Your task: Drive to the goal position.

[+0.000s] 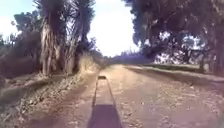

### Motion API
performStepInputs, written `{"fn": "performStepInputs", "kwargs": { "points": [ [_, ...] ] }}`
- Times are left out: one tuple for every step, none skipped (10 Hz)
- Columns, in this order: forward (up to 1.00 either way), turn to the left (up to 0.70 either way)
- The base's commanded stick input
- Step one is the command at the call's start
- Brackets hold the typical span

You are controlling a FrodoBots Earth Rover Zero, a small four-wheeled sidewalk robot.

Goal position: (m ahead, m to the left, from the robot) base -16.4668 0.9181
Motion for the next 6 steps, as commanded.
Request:
{"fn": "performStepInputs", "kwargs": {
  "points": [
    [0.0, -1.0],
    [0.0, -1.0],
    [0.0, -1.0],
    [0.0, -1.0],
    [0.0, -1.0],
    [0.0, -1.0]
  ]
}}
